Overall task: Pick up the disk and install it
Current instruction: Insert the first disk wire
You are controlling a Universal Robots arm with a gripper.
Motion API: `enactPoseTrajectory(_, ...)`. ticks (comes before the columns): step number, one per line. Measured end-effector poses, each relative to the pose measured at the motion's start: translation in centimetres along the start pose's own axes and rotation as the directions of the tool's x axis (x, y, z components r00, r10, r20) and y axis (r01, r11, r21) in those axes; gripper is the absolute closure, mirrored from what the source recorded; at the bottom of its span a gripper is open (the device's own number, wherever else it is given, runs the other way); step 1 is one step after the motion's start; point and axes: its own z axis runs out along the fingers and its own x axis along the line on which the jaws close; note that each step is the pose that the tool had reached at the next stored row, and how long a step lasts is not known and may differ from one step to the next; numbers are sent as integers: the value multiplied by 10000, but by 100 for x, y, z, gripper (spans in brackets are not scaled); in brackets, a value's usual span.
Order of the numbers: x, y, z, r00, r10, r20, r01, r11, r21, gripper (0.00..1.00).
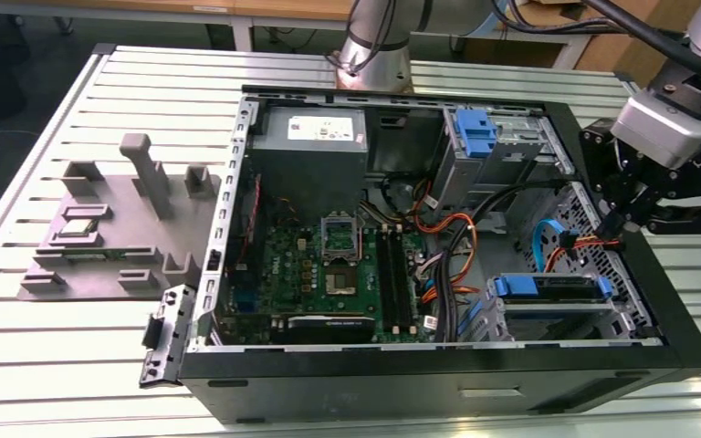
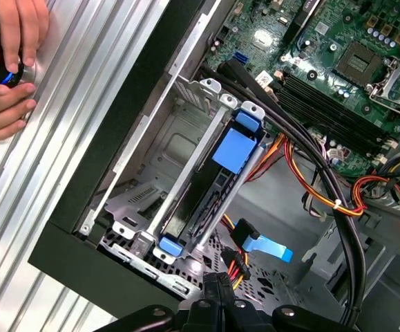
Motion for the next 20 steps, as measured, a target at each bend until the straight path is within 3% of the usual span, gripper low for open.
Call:
enactPoseTrajectory(6,-1,-4,0,10000,-23,1,23,10000,0,90)
enactPoseTrajectory(12,2,-9,24,9980,-627,33,627,9980,69,90)
enactPoseTrajectory(20,5,-105,44,9978,-665,-35,665,9978,47,90)
